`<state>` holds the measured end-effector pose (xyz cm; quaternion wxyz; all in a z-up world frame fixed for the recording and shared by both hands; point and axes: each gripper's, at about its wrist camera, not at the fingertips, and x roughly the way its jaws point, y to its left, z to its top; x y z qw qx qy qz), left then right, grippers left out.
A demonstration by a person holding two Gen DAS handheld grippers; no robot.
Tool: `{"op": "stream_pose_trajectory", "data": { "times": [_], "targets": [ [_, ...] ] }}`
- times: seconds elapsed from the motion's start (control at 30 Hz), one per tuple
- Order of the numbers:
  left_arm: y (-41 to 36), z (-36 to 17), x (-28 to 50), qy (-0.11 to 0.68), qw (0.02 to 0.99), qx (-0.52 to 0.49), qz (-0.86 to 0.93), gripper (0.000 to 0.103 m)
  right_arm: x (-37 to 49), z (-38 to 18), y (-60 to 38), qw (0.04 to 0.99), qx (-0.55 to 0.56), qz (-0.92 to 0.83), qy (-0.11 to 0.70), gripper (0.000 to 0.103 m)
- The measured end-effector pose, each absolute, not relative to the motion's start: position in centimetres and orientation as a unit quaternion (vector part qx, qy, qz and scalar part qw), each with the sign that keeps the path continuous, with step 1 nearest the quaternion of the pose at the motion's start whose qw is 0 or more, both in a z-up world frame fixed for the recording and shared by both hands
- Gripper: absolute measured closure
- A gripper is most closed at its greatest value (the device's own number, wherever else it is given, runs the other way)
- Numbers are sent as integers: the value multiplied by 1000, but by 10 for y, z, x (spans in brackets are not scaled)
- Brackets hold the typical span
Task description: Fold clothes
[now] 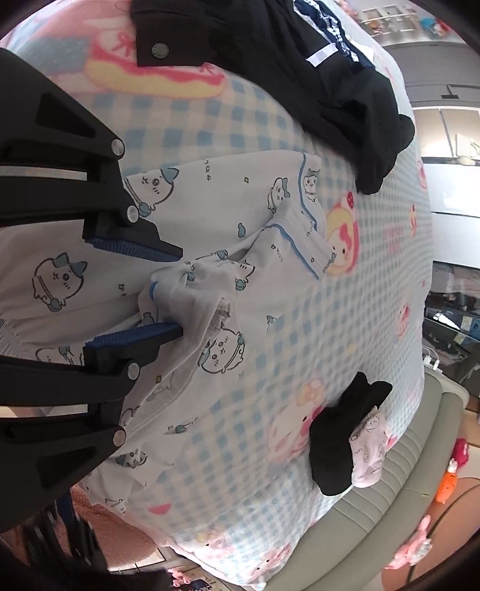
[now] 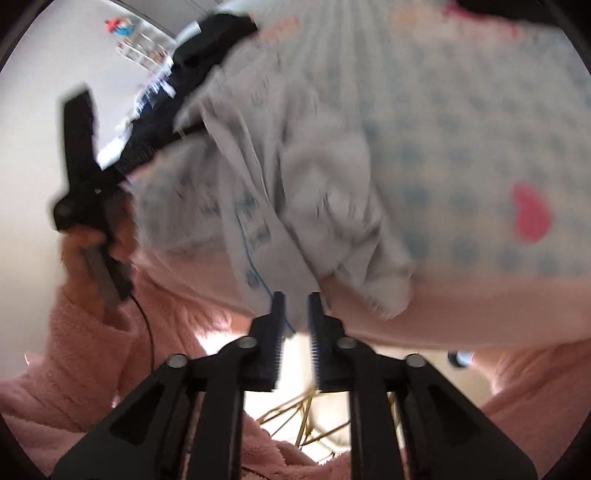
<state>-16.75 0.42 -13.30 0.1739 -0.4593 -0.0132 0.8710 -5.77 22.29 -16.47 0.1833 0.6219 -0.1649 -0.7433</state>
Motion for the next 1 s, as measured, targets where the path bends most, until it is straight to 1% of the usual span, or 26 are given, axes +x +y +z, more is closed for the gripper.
{"op": "stream_pose_trajectory", "data": {
  "times": [0.03,0.07,0.13,0.17,0.2,0.3,0.37,0.43,0.5,0.6,0.63,0.67,0.83,0.93,1.0],
  "targets": [
    [4,-133,-167,-15,174,-460,871,67,-58,-172,223,172,629,-739,-172,78],
    [4,-133,-167,-16,174,-461,870,67,-58,-180,222,160,636,-733,-181,75],
    [4,-133,-166,-20,177,-462,869,67,-56,-188,223,143,640,-730,-193,69],
    [4,-133,-166,-22,179,-462,868,67,-55,-192,223,135,641,-729,-199,63],
    [5,-133,-165,-22,180,-462,868,67,-54,-194,223,136,639,-728,-208,59],
    [7,-135,-167,-26,180,-465,867,67,-56,-197,223,153,627,-722,-248,59],
    [8,-136,-168,-31,181,-466,866,67,-59,-196,217,169,619,-725,-252,59],
    [8,-138,-170,-36,186,-467,864,67,-61,-195,210,184,610,-728,-252,63],
    [10,-139,-173,-36,189,-468,862,67,-61,-193,204,183,611,-734,-233,95],
    [16,-140,-177,-24,197,-467,862,69,-55,-188,201,177,603,-752,-199,96],
    [18,-139,-177,-19,203,-465,861,89,-51,-180,201,173,594,-765,-181,97],
    [22,-136,-177,-14,211,-462,861,96,-49,-170,201,167,584,-777,-165,97],
    [30,-116,-179,-10,222,-442,869,96,-47,-117,214,121,525,-838,-86,98],
    [35,-98,-183,-11,220,-421,880,96,-63,-91,248,91,497,-862,-45,98],
    [38,-84,-186,-15,219,-404,888,96,-76,-77,250,63,475,-878,-18,98]
  ]
}}
